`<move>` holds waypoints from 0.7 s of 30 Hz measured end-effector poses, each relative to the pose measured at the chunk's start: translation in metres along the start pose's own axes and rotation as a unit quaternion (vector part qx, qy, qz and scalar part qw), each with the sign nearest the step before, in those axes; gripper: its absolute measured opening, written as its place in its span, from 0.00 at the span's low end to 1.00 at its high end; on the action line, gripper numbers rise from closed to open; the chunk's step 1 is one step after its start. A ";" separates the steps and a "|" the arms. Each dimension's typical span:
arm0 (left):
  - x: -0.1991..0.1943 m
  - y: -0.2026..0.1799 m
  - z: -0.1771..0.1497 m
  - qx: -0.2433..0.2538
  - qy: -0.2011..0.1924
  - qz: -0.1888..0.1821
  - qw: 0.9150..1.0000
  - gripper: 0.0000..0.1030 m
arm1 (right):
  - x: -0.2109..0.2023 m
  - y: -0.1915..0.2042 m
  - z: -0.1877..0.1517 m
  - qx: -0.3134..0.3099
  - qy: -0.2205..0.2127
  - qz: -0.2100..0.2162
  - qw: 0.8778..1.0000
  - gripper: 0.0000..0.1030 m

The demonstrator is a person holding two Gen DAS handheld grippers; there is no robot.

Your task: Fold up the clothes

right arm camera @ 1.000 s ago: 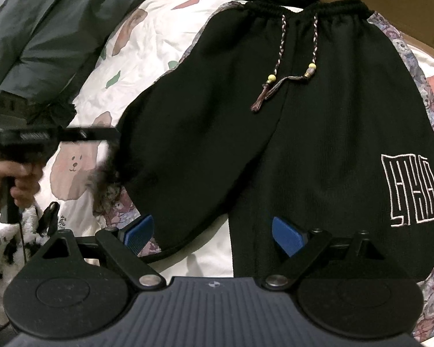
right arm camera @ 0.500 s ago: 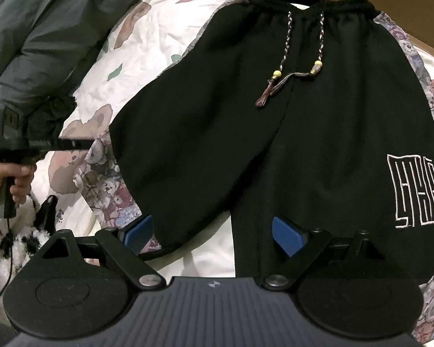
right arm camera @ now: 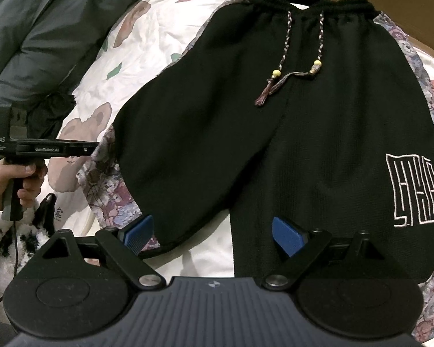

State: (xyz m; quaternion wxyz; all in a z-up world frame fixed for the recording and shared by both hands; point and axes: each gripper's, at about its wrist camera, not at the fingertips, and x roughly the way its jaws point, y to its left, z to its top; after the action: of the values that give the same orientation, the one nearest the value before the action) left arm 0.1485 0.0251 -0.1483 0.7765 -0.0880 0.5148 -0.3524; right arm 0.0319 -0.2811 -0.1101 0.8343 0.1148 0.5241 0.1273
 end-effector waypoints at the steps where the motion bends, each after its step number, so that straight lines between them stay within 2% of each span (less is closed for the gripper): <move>1: 0.001 -0.001 0.000 0.000 0.002 0.000 1.000 0.44 | 0.000 -0.001 0.000 0.000 0.001 0.000 1.000 0.90; 2: 0.004 -0.002 -0.001 -0.001 0.002 0.004 1.000 0.43 | 0.000 -0.002 -0.001 0.000 0.001 0.000 1.000 0.90; 3: 0.005 -0.002 -0.002 -0.005 0.001 0.005 1.000 0.38 | 0.000 -0.002 -0.001 0.001 0.001 -0.001 1.000 0.90; 4: 0.006 0.000 -0.002 -0.018 -0.001 -0.003 1.000 0.20 | -0.001 -0.003 -0.001 0.002 0.001 -0.001 1.000 0.90; 5: 0.007 0.003 -0.003 -0.031 -0.002 -0.014 0.999 0.10 | 0.000 -0.004 -0.001 0.002 0.001 0.000 1.000 0.90; 7: 0.004 0.004 -0.002 -0.032 -0.010 -0.016 0.999 0.04 | 0.000 -0.005 -0.001 0.002 0.002 0.000 1.000 0.90; 9: -0.001 0.004 -0.001 -0.029 -0.019 -0.019 0.999 0.01 | 0.001 -0.005 -0.001 0.003 0.003 0.001 1.000 0.90; 14: -0.027 0.015 0.001 -0.064 -0.046 -0.040 0.996 0.00 | 0.003 -0.004 -0.002 0.002 0.007 0.005 1.000 0.90; 18: -0.050 0.029 0.001 -0.097 -0.074 -0.048 0.991 0.00 | 0.006 -0.003 -0.002 0.002 0.010 0.009 1.000 0.90; 21: -0.072 0.042 -0.002 -0.124 -0.112 -0.054 0.985 0.00 | 0.010 0.002 -0.003 -0.001 0.019 0.021 1.000 0.90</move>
State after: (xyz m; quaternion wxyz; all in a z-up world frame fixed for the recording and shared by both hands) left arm 0.1503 0.1022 -0.1170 0.7922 -0.2500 0.4591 -0.3150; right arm 0.0335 -0.2758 -0.1191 0.8217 0.1223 0.5369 0.1471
